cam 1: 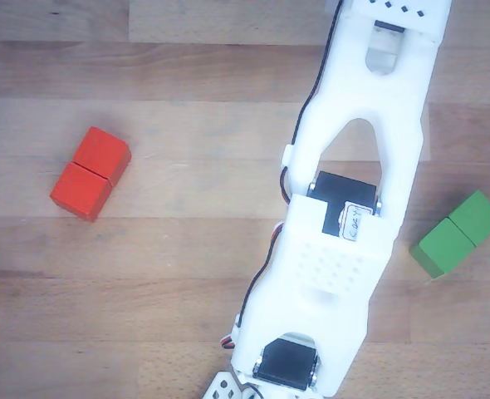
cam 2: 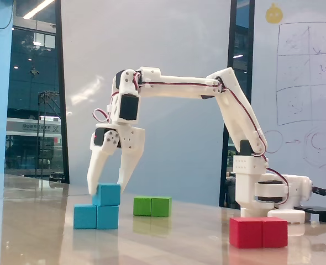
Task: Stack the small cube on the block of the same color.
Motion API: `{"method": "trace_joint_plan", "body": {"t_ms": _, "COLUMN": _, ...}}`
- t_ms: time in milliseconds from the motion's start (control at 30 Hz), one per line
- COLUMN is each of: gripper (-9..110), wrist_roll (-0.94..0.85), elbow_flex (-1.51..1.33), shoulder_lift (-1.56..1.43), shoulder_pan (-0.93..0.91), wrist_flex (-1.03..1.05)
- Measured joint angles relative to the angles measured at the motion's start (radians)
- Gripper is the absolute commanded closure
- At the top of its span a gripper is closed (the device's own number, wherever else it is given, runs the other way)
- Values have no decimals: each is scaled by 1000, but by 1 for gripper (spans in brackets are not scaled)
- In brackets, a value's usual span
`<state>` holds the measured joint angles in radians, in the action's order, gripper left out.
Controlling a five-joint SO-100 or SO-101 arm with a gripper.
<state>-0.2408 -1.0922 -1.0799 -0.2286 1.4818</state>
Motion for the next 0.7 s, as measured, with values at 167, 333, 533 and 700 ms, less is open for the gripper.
{"method": "trace_joint_plan", "body": {"t_ms": 167, "gripper": 64, "wrist_roll": 0, "elbow_flex": 0, "shoulder_lift": 0, "shoulder_pan": 0, "wrist_flex": 0}}
{"method": "trace_joint_plan", "body": {"t_ms": 333, "gripper": 64, "wrist_roll": 0, "elbow_flex": 0, "shoulder_lift": 0, "shoulder_pan": 0, "wrist_flex": 0}}
{"method": "trace_joint_plan", "body": {"t_ms": 533, "gripper": 66, "wrist_roll": -3, "elbow_flex": 0, "shoulder_lift": 0, "shoulder_pan": -8, "wrist_flex": 0}}
{"method": "trace_joint_plan", "body": {"t_ms": 700, "gripper": 67, "wrist_roll": -2, "elbow_flex": 0, "shoulder_lift": 0, "shoulder_pan": -67, "wrist_flex": 0}}
